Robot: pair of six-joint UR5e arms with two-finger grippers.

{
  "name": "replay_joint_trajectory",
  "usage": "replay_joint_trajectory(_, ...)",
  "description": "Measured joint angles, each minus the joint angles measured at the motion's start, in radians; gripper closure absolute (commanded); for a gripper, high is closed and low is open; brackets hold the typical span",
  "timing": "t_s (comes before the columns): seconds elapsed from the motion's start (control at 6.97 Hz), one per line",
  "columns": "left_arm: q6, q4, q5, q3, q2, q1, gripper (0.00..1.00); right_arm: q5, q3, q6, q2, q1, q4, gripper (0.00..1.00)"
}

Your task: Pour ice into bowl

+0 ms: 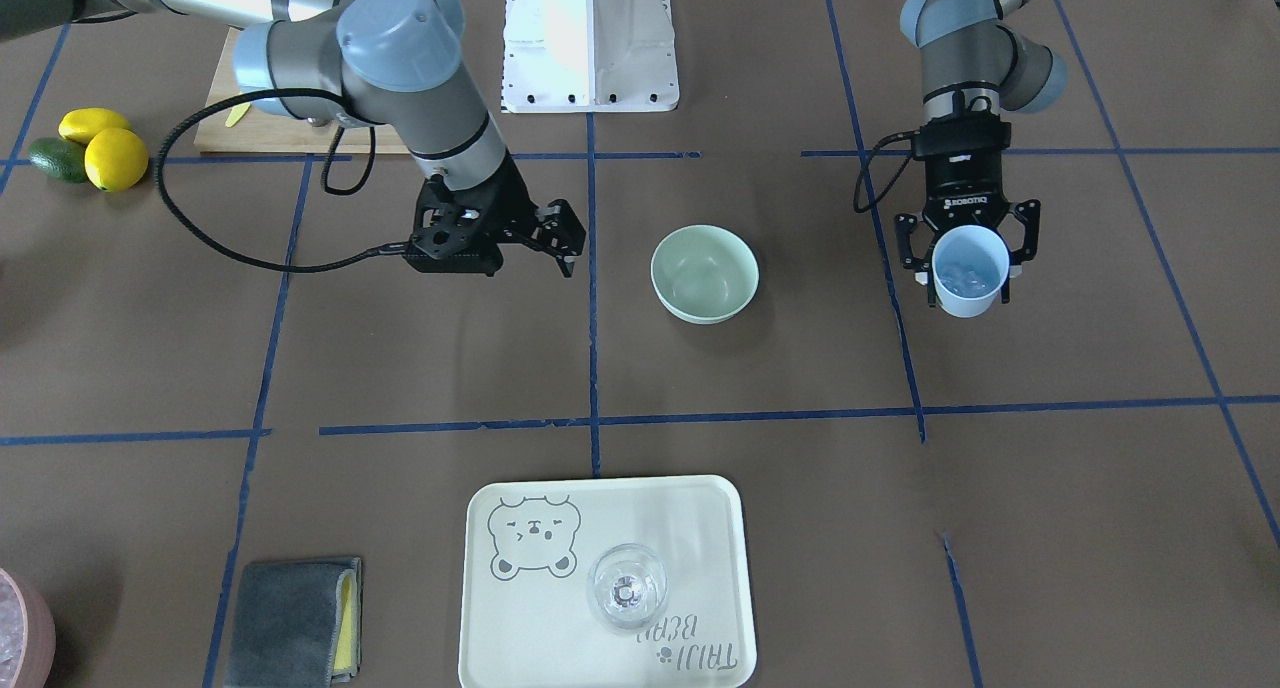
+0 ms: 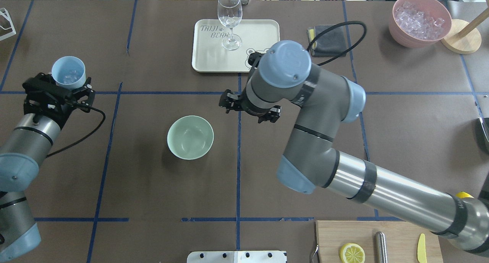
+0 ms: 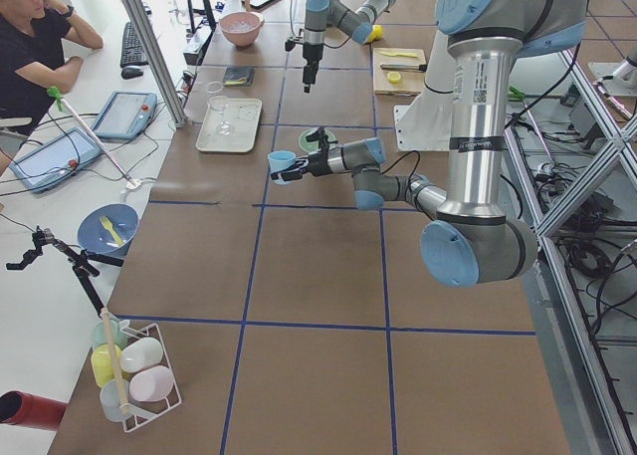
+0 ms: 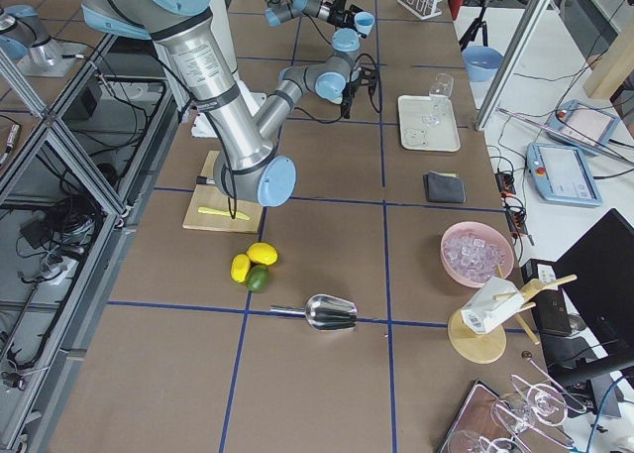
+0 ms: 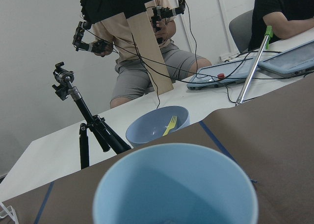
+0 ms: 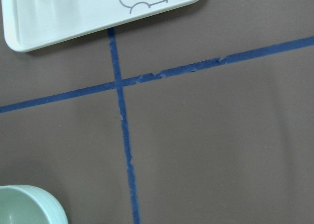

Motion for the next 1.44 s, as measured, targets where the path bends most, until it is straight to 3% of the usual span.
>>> replay_joint_trajectory(0.57,0.076,0.252,0.178,0.015,-0.19,0.184,1.0,0.035,0.04,-0.045,-0.079,0.042,0.01,0.0)
replay_joint_trajectory(0.86,0.268,0.398,0.292,0.035,-0.254,0.218,1.0,0.034,0.06,-0.057,-0.1,0.044,0.01,0.0)
replay_joint_trajectory(1.44,0.772,0.421,0.359,0.052,-0.266,0.225,1.0,0.027,0.057,-0.06,-0.102,0.04,0.01,0.0)
